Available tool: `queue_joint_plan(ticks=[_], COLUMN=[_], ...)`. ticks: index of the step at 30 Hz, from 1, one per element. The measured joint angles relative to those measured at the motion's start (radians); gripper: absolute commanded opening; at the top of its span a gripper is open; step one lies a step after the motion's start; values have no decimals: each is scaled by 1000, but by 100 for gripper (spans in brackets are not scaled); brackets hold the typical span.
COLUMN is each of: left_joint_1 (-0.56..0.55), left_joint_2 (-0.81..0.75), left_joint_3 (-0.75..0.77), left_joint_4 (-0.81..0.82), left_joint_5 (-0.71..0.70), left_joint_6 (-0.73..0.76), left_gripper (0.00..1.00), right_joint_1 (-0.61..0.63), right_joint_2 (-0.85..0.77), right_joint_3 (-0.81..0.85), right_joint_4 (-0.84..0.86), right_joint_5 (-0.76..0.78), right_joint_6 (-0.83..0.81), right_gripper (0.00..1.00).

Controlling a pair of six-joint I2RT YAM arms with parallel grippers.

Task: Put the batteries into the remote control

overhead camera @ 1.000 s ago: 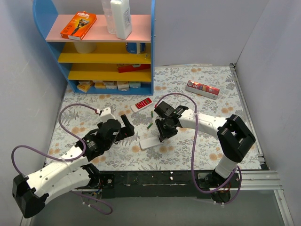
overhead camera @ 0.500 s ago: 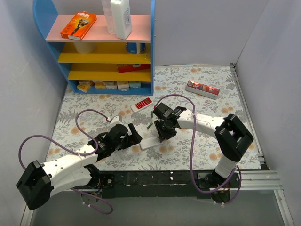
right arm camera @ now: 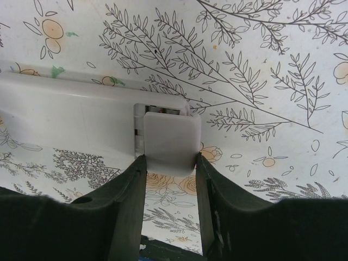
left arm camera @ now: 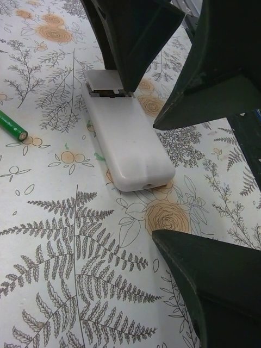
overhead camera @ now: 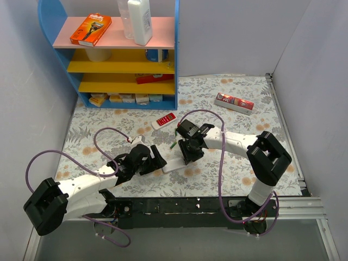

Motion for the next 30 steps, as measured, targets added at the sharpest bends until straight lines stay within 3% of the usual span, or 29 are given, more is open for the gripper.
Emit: queue_joint_plan(ticks=[14,30], left_joint_1=[0,0], left_joint_2=[48,97], left_joint_3=[-8,-18], left_joint_4=[55,88], left_joint_5=[41,72], left_joint_6=[-7,-8], left_gripper=[57,53], right_joint_1=[1,2], right_joint_2=[18,22], right_joint_3=[0,-5], right_joint_4=[13,19], right_joint_5=[-1,-8], right_joint_6=[1,-1], right_gripper=[39,43])
